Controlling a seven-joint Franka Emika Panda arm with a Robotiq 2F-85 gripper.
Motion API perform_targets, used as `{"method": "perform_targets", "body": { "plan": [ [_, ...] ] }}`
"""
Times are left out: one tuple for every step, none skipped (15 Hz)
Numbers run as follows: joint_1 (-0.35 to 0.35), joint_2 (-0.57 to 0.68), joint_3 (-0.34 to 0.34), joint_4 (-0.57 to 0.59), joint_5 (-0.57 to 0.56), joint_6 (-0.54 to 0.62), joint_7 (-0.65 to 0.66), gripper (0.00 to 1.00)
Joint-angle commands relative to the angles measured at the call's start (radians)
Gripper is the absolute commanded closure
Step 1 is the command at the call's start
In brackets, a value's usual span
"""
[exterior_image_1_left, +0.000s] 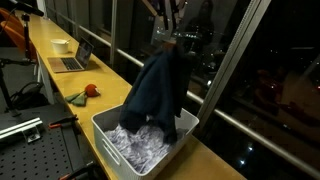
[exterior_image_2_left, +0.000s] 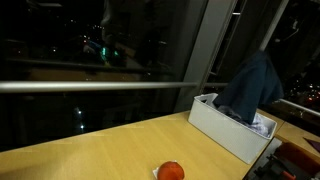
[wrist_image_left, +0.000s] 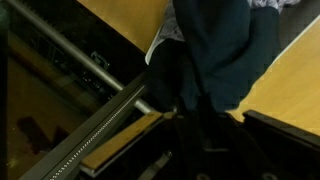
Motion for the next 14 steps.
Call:
{"method": "perform_targets", "body": {
  "plan": [
    [0.004,0.038,-0.009,0.015,0.023,-0.004,-0.024,0.47],
    [0.005,0.042,-0.005,0.008,0.022,-0.002,-0.021,0.41],
    [0.007,0.046,-0.002,0.003,0.023,-0.001,-0.019,0.33],
    [0.012,0.047,0.007,-0.010,0.020,0.002,-0.011,0.26],
    [0.023,0.046,0.014,-0.029,0.040,0.003,-0.018,0.19],
    [0.040,0.038,0.021,-0.060,0.077,0.003,-0.035,0.11],
    [0.056,0.025,0.031,-0.100,0.108,0.013,-0.039,0.05],
    [0.076,0.006,0.042,-0.147,0.146,0.023,-0.045,0.00],
    [0.095,0.001,0.053,-0.182,0.182,0.035,-0.046,0.00],
    [0.120,-0.015,0.064,-0.229,0.233,0.044,-0.061,0.00],
    [0.143,-0.022,0.075,-0.263,0.276,0.049,-0.076,0.00],
    [0.167,-0.023,0.094,-0.305,0.305,0.075,-0.078,0.00],
    [0.186,-0.025,0.119,-0.346,0.308,0.107,-0.058,0.00],
    [0.205,-0.020,0.147,-0.383,0.290,0.145,-0.039,0.00]
  ]
}}
